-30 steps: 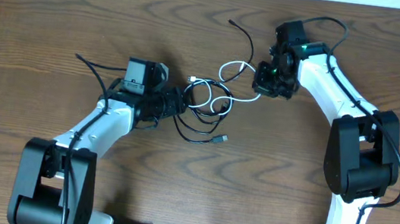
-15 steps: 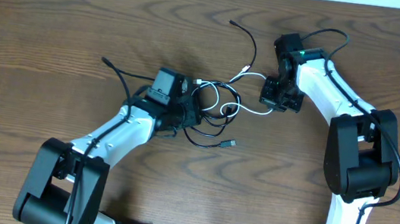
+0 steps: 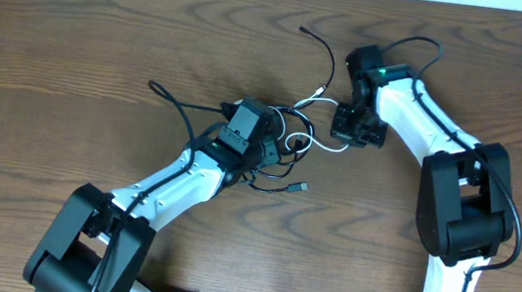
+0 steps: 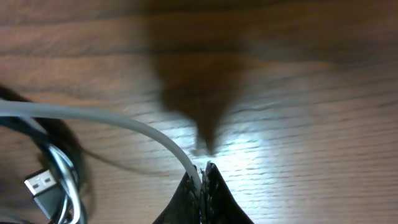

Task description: Untangle cables

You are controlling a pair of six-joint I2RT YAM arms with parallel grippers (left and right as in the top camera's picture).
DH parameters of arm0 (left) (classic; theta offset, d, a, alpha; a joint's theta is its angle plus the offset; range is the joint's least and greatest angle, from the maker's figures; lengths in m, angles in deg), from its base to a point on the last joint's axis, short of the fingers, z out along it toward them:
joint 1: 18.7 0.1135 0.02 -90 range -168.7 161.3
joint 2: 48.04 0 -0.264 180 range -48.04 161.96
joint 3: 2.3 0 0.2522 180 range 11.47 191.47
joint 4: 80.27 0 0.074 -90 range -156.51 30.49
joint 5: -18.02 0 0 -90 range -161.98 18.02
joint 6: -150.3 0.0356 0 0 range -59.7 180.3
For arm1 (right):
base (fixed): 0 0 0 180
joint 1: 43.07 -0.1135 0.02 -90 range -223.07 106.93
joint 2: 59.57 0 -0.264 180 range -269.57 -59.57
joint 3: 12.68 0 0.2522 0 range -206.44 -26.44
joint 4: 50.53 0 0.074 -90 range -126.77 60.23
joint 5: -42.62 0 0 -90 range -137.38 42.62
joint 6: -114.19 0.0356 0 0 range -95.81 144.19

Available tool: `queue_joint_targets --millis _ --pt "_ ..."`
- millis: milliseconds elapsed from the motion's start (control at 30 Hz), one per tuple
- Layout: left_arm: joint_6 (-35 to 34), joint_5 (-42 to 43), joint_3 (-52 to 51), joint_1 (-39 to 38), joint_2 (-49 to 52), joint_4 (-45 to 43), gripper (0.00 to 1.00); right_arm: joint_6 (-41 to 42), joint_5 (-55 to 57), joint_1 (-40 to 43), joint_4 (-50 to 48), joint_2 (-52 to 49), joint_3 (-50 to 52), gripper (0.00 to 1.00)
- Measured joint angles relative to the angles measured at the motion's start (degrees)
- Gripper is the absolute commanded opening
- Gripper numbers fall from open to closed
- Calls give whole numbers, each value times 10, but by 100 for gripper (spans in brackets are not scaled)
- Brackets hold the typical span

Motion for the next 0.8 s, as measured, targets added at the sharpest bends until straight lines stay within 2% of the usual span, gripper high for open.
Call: queue_joint_targets --millis 333,367,433,567,800 --pt "-78 -28 1 -3 65 -52 40 0 1 -21 -8 0 0 1" --pt "-80 -27 1 -3 67 -55 32 0 1 -21 -8 0 0 1" --pt "-90 -27 1 -3 71 -57 8 0 2 -21 -9 0 0 1" --pt "-89 -26 2 -3 76 -57 7 0 17 -21 -7 0 0 1" --pt "-73 -16 9 24 77 -30 8 13 114 -6 37 1 0 1"
